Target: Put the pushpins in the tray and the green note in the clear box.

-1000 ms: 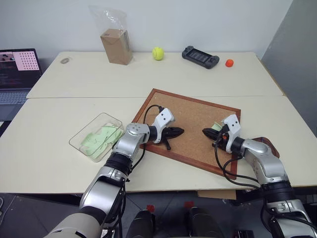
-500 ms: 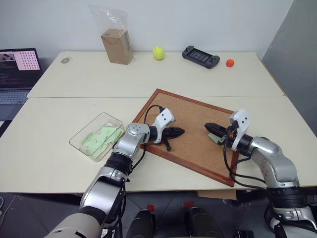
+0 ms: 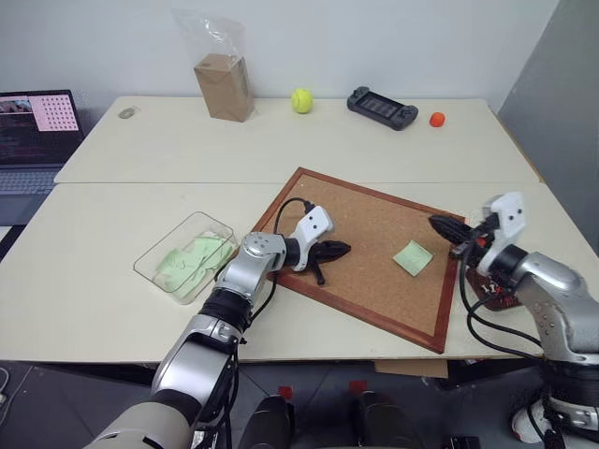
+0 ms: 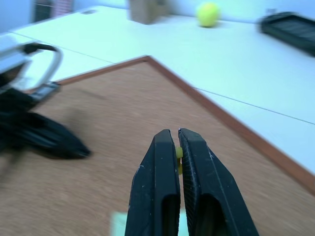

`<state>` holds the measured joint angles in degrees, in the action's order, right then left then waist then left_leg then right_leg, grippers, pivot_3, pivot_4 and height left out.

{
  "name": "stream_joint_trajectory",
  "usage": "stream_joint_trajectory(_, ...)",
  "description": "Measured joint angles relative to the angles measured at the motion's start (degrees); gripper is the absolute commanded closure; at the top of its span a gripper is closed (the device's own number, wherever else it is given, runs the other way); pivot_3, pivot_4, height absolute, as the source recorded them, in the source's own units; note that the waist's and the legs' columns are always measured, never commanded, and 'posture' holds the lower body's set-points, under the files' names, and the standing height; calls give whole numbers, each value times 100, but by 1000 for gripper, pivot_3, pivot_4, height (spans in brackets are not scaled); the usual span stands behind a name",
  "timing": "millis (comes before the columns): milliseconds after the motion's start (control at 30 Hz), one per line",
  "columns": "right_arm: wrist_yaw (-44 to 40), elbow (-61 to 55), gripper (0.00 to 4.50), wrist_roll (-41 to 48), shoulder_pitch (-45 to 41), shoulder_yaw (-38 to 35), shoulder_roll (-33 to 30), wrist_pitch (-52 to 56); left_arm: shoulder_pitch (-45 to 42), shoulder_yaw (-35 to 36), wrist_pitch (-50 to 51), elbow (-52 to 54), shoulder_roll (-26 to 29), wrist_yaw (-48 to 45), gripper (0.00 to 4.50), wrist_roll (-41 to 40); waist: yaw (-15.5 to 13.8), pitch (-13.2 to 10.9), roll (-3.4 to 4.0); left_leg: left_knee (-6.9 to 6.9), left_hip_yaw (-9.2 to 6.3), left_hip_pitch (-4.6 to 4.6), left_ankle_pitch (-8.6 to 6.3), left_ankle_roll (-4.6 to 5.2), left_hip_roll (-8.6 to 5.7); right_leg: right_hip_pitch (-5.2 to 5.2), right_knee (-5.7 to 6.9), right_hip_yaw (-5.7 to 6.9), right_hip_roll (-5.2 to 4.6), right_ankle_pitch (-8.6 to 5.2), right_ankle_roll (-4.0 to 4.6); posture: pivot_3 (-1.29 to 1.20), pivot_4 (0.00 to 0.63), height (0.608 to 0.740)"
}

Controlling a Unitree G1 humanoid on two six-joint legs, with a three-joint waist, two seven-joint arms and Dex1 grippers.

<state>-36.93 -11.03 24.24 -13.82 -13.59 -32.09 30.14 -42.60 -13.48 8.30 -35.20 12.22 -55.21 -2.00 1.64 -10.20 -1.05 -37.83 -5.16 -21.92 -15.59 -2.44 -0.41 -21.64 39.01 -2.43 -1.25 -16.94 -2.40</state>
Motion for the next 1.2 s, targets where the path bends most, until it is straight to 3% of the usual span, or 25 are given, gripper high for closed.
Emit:
stream_joint_trajectory(300,647,-552,4439,56,1117,-1058,-273,678,-31,-16,-135,-188,-27,106,4500,19,0,5,9,-2,1,20,0,0,-1,25,0,-1,1,1,-5,0,150,740)
stream_joint_trajectory(867,1336,-332,4439,208,1413,-1283,-49,1299,-156,-10,-261,-445,-32,68,4500,19,2,9,14,-3,9,23,2,3,-3,26,-1,-6,5,1,-10,0,150,740)
stream_joint_trajectory(1200,1353,-193,2425,181,1311,-1280,-48,1285,-153,-10,-249,-427,-31,65,4500,18,2,8,14,-3,8,23,2,3,-3,26,-2,-5,6,-1,-14,0,150,740)
